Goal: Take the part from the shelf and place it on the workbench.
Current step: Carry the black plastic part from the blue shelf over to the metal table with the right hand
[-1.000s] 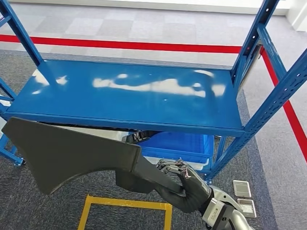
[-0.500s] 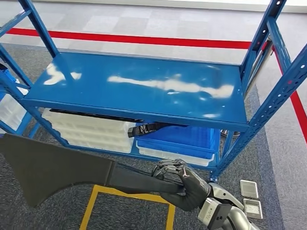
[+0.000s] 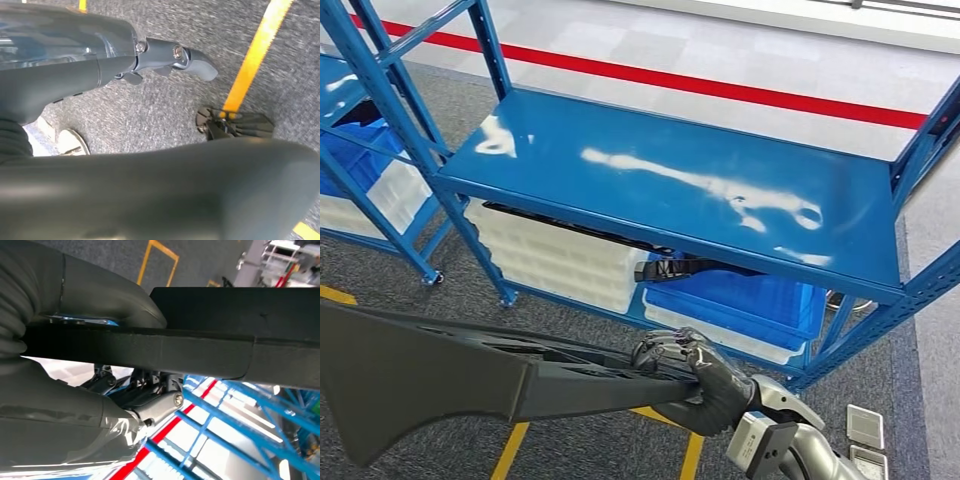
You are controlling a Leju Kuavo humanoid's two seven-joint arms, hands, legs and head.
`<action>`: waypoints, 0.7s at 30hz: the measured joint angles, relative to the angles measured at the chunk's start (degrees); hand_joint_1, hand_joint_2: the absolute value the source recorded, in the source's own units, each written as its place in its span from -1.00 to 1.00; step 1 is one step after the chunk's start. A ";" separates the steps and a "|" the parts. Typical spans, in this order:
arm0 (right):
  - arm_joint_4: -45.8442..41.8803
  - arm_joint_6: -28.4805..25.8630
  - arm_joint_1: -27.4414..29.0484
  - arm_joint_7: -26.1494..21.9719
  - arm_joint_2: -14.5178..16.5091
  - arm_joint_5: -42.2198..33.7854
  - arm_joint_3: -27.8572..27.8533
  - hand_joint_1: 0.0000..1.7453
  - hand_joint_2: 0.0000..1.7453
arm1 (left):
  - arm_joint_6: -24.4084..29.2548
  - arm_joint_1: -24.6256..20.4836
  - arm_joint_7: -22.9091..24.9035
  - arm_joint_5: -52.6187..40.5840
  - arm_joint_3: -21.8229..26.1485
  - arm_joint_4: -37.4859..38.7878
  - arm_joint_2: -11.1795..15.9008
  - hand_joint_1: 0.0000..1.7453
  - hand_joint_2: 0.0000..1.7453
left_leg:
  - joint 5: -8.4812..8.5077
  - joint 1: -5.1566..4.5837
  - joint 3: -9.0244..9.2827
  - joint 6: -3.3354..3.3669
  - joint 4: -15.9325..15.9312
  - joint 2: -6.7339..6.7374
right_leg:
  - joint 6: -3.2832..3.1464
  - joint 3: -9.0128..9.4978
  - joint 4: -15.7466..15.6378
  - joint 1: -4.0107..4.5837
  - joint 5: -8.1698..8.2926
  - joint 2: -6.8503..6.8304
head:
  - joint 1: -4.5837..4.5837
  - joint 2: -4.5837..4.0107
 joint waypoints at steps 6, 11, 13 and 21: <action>-0.15 -0.27 0.09 -0.23 -0.14 0.66 0.60 1.00 1.00 | -0.08 -0.12 -0.27 0.03 0.01 0.00 0.00 -1.00 1.00 | -0.03 0.04 -1.70 -1.07 2.08 -4.36 | -0.41 5.34 -13.48 -0.31 7.09 5.33 | -0.05 0.01; -0.27 -0.43 -0.57 -0.37 -0.15 0.81 1.49 1.00 1.00 | -0.08 0.26 -0.76 0.16 0.02 0.09 0.06 -1.00 1.00 | -2.35 0.15 -4.35 -2.83 6.15 -2.44 | -1.64 5.13 -13.78 -0.77 7.67 1.41 | -0.28 0.00; -0.28 -0.43 -0.62 -0.41 -0.17 0.80 1.66 1.00 1.00 | -0.08 0.04 -0.90 0.25 0.02 0.11 0.02 -1.00 1.00 | -5.99 0.45 -7.41 -3.61 13.24 0.04 | -1.69 5.03 -13.77 -0.73 7.67 -0.50 | -0.36 0.00; -0.27 -0.40 -2.07 -0.55 -0.16 0.70 2.56 1.00 1.00 | 0.25 0.00 -1.12 0.79 0.08 0.11 0.09 -1.00 1.00 | -1.20 -0.07 -0.41 -2.72 1.81 5.02 | -0.69 5.16 -13.78 -0.45 7.31 -6.19 | -0.32 0.00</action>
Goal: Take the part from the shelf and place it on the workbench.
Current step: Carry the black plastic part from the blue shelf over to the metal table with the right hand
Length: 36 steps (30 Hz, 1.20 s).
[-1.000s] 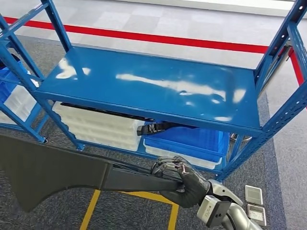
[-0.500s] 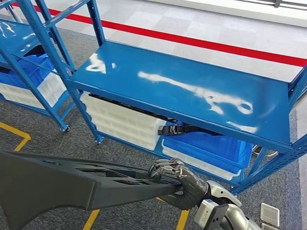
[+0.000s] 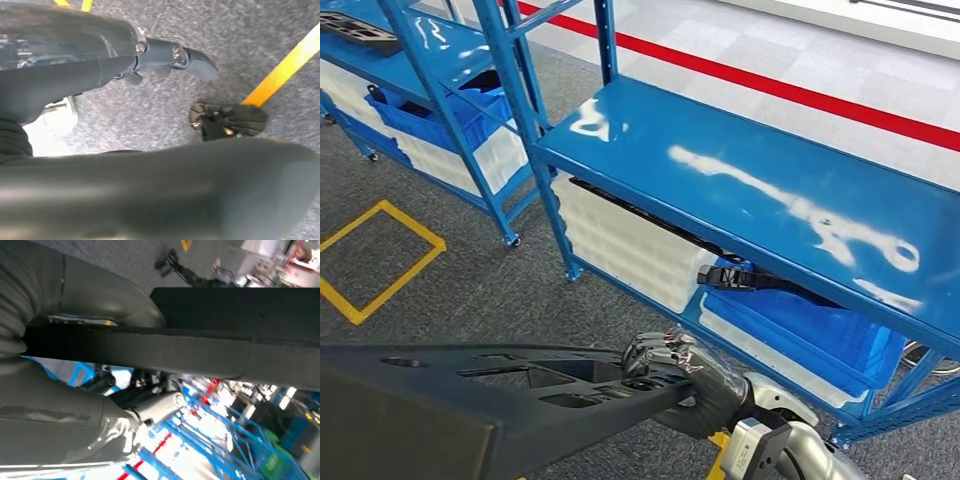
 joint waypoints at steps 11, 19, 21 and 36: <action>0.57 0.04 -0.61 -0.14 -0.07 -0.38 0.78 1.00 1.00 | -0.03 0.14 -0.21 0.08 0.04 0.00 0.24 -1.00 1.00 | 0.91 -0.19 0.17 2.57 -0.96 -6.62 | 0.66 -5.72 12.01 0.25 -4.18 6.63 | 0.19 0.00; 0.57 0.04 -0.99 -0.21 -0.01 -0.61 0.89 1.00 1.00 | -0.27 0.31 -0.55 0.06 0.07 0.02 0.51 -1.00 1.00 | 0.11 0.08 -1.93 0.60 1.49 -9.56 | -0.59 -1.30 0.86 -0.04 0.86 9.01 | 0.03 0.01; 0.55 0.04 -1.07 -0.22 0.00 -0.65 0.90 1.00 1.00 | -0.32 0.14 -0.57 0.05 0.07 0.04 0.52 -1.00 1.00 | -2.52 0.08 -4.23 -0.10 6.21 -6.10 | -1.02 -1.16 0.73 -0.12 0.82 7.19 | -0.12 0.01; 0.56 -0.59 -0.95 -0.45 0.02 -0.65 1.01 1.00 1.00 | -0.55 0.23 -0.92 -0.03 0.07 0.03 1.03 -1.00 1.00 | 1.46 0.11 -1.24 2.30 -0.45 -2.23 | 0.95 -0.59 4.52 0.02 -4.00 2.87 | 0.03 0.00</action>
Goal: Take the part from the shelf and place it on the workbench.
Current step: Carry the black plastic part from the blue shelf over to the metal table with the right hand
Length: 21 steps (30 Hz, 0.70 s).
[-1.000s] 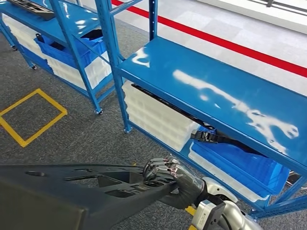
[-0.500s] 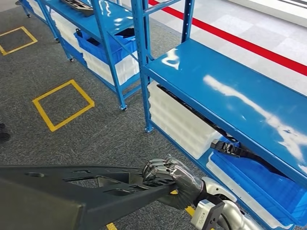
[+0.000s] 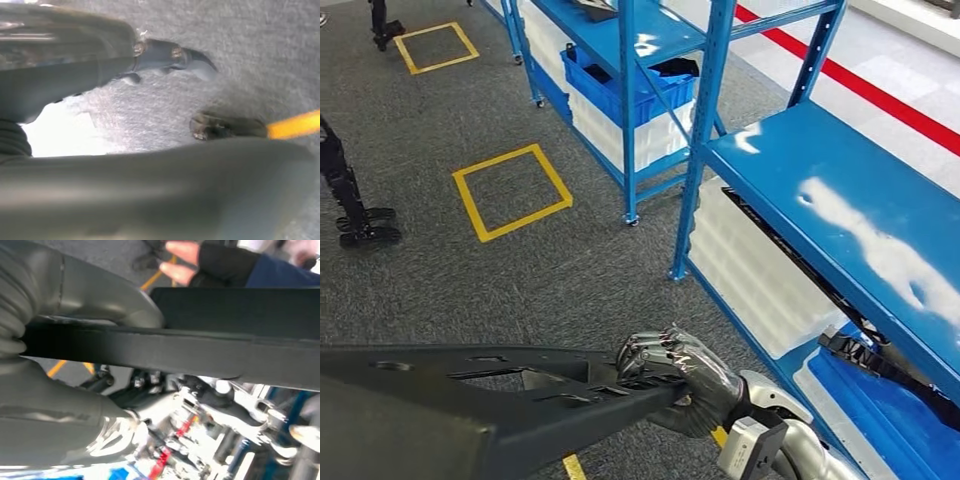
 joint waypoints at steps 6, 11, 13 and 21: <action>0.08 -0.44 1.27 -0.21 -0.08 0.13 -0.01 1.00 1.00 | -0.02 -0.07 0.04 -0.02 0.00 -0.01 0.04 -1.00 1.00 | -0.36 -0.26 0.53 0.33 0.18 -4.97 | -0.25 -5.37 6.48 0.33 1.03 4.07 | 0.11 0.00; 0.07 -0.72 1.65 -0.28 -0.09 0.24 -0.03 1.00 1.00 | -0.03 -0.08 0.10 -0.02 0.00 0.00 0.08 -1.00 1.00 | -0.78 0.12 -0.34 -0.98 1.15 -8.69 | -0.81 -2.07 -3.24 0.11 5.43 8.53 | 0.09 0.01; 0.02 -0.77 1.52 -0.28 0.02 0.28 -0.04 1.00 1.00 | -0.05 0.18 0.11 -0.02 0.00 0.01 0.10 -1.00 1.00 | -1.03 0.23 -0.57 -1.54 1.45 -8.70 | -1.41 -1.63 -3.47 0.05 5.46 6.99 | 0.05 0.00; 0.53 -0.57 0.90 -0.23 0.29 0.64 0.01 1.00 1.00 | -0.46 0.01 0.13 -0.01 0.00 0.01 0.04 -1.00 1.00 | -3.73 0.83 -6.82 -3.05 12.86 -1.43 | -2.05 0.26 -3.81 0.14 4.07 -0.13 | -0.10 0.01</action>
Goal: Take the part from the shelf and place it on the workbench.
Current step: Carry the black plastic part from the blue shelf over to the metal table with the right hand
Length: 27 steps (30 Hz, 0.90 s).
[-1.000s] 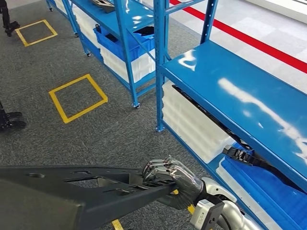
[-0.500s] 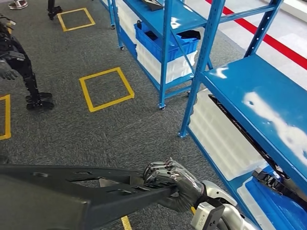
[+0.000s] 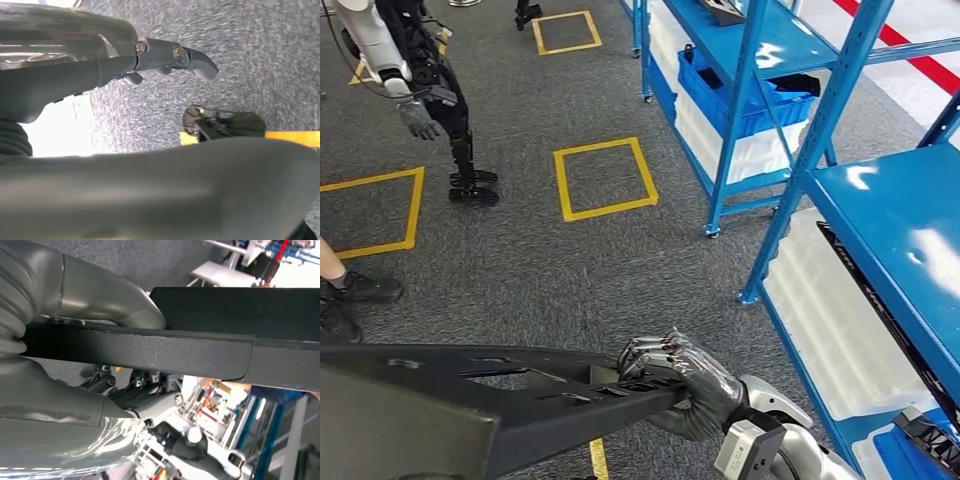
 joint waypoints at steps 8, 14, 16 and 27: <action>0.63 0.42 -1.22 0.07 0.19 0.05 0.14 1.00 1.00 | 0.02 0.25 0.14 0.01 0.00 0.00 -0.03 -1.00 1.00 | 3.83 -1.34 5.84 2.58 -12.01 1.97 | 2.08 1.76 0.12 0.04 -2.21 -1.78 | 0.10 0.00; 1.56 0.50 -0.91 0.34 0.17 0.07 0.27 1.00 1.00 | 0.01 -0.10 0.24 0.05 0.02 0.00 -0.11 -1.00 1.00 | 3.41 -1.22 7.04 3.76 -12.46 -2.38 | 1.91 -7.33 14.87 0.23 -6.16 3.62 | 0.29 -0.01; 1.72 0.50 -0.89 0.42 0.16 0.06 0.28 1.00 1.00 | -0.01 0.01 0.24 0.05 0.02 0.00 -0.11 -1.00 1.00 | 3.06 -1.16 7.53 3.53 -12.35 -4.13 | 1.80 -5.77 8.70 0.22 -0.96 4.83 | 0.30 -0.01; 1.98 0.49 -0.74 0.61 0.30 -0.14 0.22 1.00 1.00 | -0.09 -0.10 0.26 0.03 0.02 0.02 -0.31 -1.00 1.00 | -2.65 -0.43 0.89 0.41 -0.44 -1.33 | -0.33 -1.43 -0.37 0.20 1.68 2.92 | 0.21 -0.01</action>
